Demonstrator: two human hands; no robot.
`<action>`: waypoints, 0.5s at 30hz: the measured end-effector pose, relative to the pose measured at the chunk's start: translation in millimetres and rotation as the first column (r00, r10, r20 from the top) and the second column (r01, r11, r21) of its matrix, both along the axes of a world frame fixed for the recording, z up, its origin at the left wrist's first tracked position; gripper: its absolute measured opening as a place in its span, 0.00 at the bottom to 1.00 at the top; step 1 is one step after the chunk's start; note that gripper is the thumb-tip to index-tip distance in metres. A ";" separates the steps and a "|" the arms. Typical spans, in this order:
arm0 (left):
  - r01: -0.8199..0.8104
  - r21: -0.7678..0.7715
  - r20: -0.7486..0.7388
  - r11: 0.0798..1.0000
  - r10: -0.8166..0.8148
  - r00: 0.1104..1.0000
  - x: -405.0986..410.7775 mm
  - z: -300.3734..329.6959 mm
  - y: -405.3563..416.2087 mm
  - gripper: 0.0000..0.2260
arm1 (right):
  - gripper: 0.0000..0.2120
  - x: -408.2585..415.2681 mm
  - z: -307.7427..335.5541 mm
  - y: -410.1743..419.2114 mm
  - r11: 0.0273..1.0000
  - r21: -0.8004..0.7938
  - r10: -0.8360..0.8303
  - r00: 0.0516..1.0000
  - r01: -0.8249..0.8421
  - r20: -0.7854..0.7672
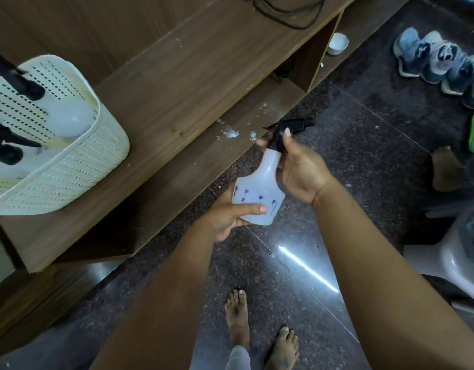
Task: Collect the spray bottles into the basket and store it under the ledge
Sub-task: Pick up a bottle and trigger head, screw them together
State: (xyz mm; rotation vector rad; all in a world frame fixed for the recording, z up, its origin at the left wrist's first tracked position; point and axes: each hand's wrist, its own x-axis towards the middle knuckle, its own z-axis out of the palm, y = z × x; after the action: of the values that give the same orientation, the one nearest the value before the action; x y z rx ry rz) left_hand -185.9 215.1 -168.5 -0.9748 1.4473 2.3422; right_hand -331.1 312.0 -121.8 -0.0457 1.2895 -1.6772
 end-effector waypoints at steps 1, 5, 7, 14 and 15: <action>0.021 -0.001 -0.007 1.000 -0.021 1.000 2.6 5.2 -1.9 0.37 | 0.16 -1.1 4.2 -5.4 0.999 -0.033 -0.034 0.999 0.035 0.025; -0.047 0.030 -0.047 0.998 0.049 0.998 16.2 20.5 -8.5 0.30 | 0.13 3.5 15.6 -25.6 0.997 -0.077 0.033 0.999 -0.031 0.028; -0.090 0.058 -0.066 0.994 0.094 0.993 25.7 27.9 -11.9 0.25 | 0.12 9.6 23.3 -36.5 0.994 -0.081 0.071 0.997 -0.070 0.003; -0.214 -0.062 -0.071 0.975 0.210 0.975 39.9 65.5 -29.2 0.15 | 0.09 37.7 57.4 -88.1 0.998 0.059 0.022 0.986 -0.013 -0.164; -0.221 -0.088 -0.079 0.971 0.214 0.974 41.7 72.6 -35.3 0.12 | 0.09 39.2 66.7 -95.0 0.999 0.045 0.033 0.989 -0.027 -0.146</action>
State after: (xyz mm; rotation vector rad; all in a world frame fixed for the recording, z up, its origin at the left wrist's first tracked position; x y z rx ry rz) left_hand -144.2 179.7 -95.9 -1.1414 1.5649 2.5016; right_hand -291.9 217.0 -55.1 -0.1653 1.4273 -1.6449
